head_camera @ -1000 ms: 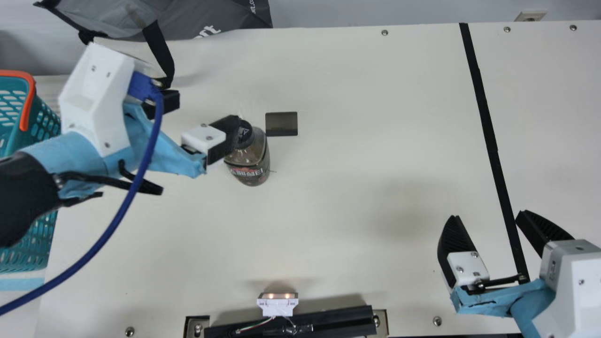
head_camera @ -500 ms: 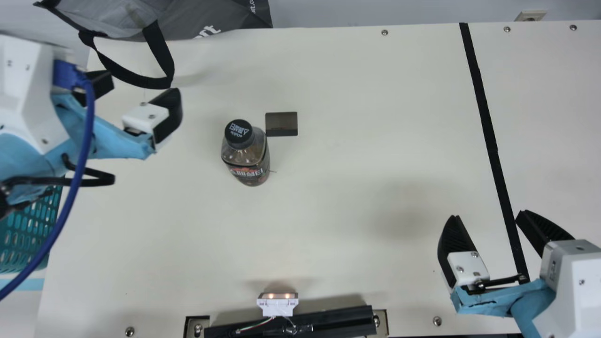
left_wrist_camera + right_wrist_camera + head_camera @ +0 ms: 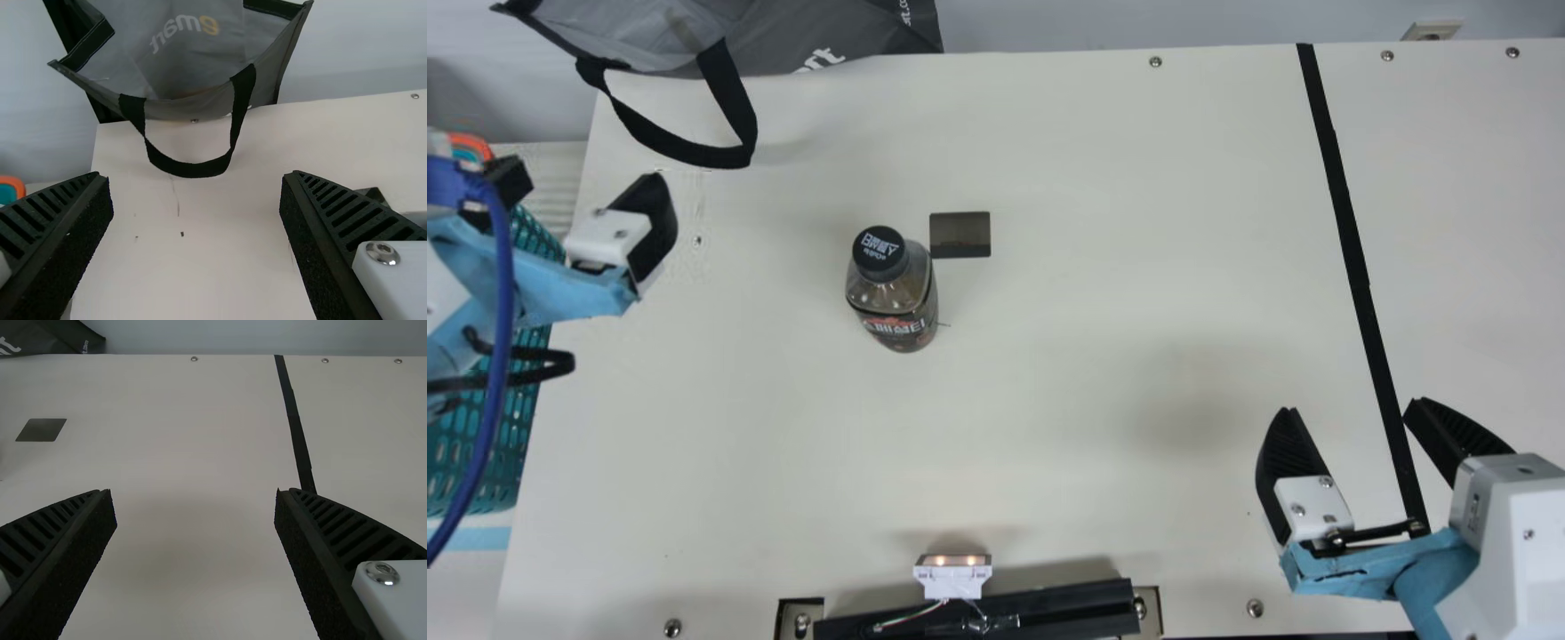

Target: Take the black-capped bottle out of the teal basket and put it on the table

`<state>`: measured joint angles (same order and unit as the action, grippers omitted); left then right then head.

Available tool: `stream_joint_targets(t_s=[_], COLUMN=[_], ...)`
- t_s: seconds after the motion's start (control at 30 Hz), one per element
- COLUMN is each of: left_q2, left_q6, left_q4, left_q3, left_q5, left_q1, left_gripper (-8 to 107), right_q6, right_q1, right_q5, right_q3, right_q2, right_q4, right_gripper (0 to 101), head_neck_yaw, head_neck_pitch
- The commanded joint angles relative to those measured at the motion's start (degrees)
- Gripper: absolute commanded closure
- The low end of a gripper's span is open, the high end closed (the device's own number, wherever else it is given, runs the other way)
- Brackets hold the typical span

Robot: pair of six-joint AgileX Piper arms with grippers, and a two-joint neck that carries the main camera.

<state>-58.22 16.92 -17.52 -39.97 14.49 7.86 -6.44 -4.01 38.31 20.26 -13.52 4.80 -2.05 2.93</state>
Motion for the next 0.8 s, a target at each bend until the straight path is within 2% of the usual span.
stream_joint_targets(t_s=[0.0, 0.4, 0.77], left_q2=[1.1, 8.9, 16.6], left_q6=[-0.7, -5.9, -11.6], left_q4=[0.7, 6.8, 12.0], left_q3=[1.1, 6.5, 9.1], left_q5=[-0.2, 1.4, 5.1], left_q1=[-0.4, -2.2, -2.8], left_gripper=[-8, -8, -8], right_q6=[0.0, 0.0, 0.0], right_q1=[0.0, 0.0, 0.0], right_q5=[0.0, 0.0, 0.0], right_q3=[0.0, 0.0, 0.0], right_q2=[0.0, 0.0, 0.0], right_q4=[0.0, 0.0, 0.0], right_gripper=[10, 10, 10], head_neck_yaw=[0.5, 0.5, 0.5], head_neck_pitch=[-0.2, -0.2, -0.2])
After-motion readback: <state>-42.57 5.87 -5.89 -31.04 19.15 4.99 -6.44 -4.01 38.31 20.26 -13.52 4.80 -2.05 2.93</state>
